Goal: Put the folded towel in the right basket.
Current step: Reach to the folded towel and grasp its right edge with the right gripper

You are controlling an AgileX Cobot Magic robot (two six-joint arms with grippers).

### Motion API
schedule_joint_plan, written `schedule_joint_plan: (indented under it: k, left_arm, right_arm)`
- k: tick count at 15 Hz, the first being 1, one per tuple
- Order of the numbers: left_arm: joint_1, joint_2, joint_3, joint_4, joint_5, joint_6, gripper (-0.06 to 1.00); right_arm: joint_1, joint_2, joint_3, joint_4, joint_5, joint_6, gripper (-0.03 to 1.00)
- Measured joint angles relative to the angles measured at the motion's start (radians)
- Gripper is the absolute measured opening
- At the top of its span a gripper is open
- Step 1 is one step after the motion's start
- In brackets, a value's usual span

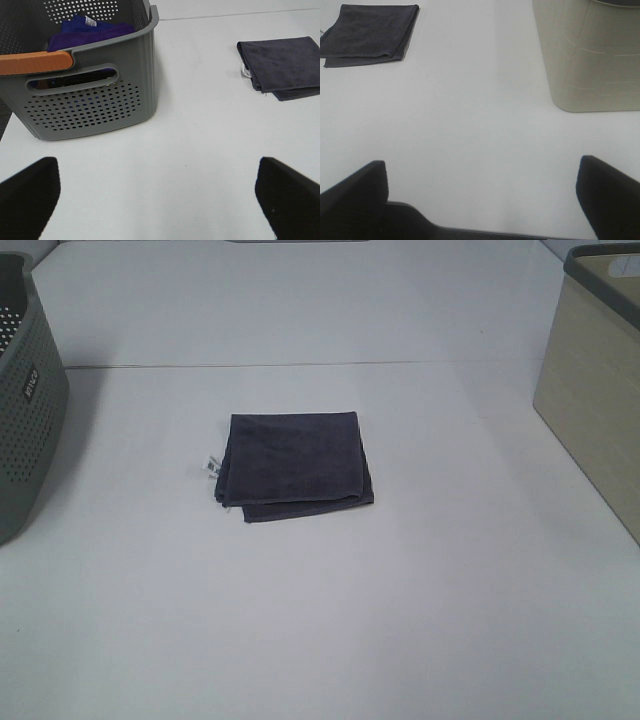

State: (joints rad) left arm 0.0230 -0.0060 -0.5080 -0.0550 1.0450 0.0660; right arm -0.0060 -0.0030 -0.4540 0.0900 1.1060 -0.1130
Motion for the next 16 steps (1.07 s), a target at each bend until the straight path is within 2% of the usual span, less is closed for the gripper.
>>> schedule_joint_plan:
  k: [16]
  left_arm:
    - [0.000,0.000,0.000,-0.001,0.000,0.000,0.99]
  right_arm:
    - [0.000,0.000,0.000,0.001,0.000,0.000,0.98]
